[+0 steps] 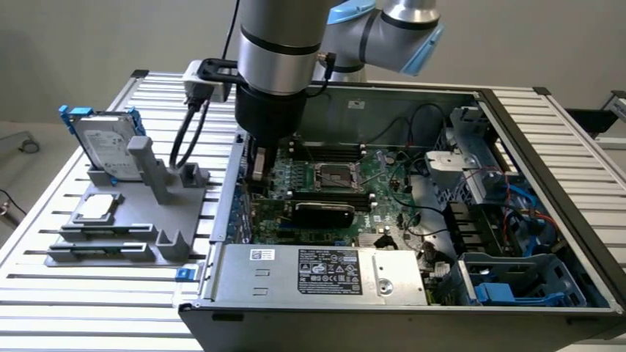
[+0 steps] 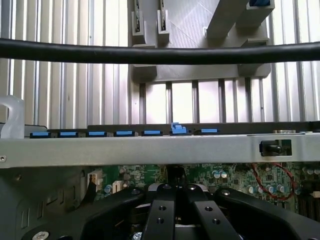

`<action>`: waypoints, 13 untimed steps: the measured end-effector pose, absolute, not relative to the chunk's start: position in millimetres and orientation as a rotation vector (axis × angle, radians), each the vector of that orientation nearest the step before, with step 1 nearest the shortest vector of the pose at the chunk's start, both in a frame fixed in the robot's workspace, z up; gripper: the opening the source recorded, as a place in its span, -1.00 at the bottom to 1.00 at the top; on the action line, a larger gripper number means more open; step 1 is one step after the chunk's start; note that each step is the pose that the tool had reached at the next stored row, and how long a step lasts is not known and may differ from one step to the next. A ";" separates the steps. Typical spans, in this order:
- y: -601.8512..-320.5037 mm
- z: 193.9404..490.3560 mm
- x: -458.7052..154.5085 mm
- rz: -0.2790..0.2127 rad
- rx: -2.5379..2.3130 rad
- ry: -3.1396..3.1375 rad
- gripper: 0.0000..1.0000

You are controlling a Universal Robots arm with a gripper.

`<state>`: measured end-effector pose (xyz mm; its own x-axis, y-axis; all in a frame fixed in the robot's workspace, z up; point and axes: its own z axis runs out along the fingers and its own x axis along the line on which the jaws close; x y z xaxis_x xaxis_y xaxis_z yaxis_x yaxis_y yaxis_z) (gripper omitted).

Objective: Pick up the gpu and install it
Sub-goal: 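Press down on the gpu until it lock into place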

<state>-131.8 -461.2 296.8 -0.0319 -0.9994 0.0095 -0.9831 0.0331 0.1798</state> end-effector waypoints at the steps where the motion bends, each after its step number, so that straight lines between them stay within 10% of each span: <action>1: -461.1 296.7 -131.8 -0.187 2.085 -2.160 -0.79; 13: -460.5 299.8 -131.9 -0.201 2.046 -2.180 -0.79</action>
